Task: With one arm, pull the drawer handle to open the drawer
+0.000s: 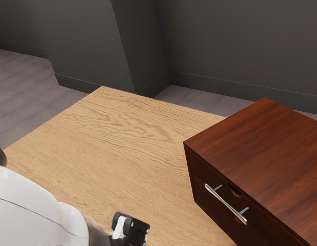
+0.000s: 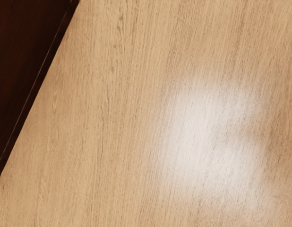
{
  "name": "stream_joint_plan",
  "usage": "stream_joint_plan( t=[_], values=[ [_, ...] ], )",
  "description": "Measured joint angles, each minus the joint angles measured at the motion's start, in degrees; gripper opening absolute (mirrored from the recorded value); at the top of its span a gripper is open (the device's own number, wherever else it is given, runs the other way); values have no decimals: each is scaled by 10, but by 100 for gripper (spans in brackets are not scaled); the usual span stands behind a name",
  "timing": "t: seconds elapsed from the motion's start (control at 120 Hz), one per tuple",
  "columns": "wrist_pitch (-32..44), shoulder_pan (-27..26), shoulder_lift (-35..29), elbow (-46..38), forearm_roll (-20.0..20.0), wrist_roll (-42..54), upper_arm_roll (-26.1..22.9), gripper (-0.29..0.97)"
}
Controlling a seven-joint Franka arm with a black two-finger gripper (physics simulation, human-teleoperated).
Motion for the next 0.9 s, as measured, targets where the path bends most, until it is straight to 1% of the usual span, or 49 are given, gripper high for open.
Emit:
stream_joint_plan(
  t=[0.125,0.225,0.367,0.517,0.567,0.642,0.683,0.767,0.9],
  values=[
    [17,-9,59,49,17,63,12,68],
    [39,-5,93,66,26,109,15,68],
    [64,-1,103,72,30,163,31,68],
    [77,-1,98,61,30,207,37,68],
    [80,-7,96,55,30,220,56,68],
    [83,-66,92,52,32,236,121,68],
    [84,-87,91,51,33,245,144,68],
    [89,-102,99,51,37,260,165,68],
    [104,-104,124,53,44,281,186,68]
  ],
)
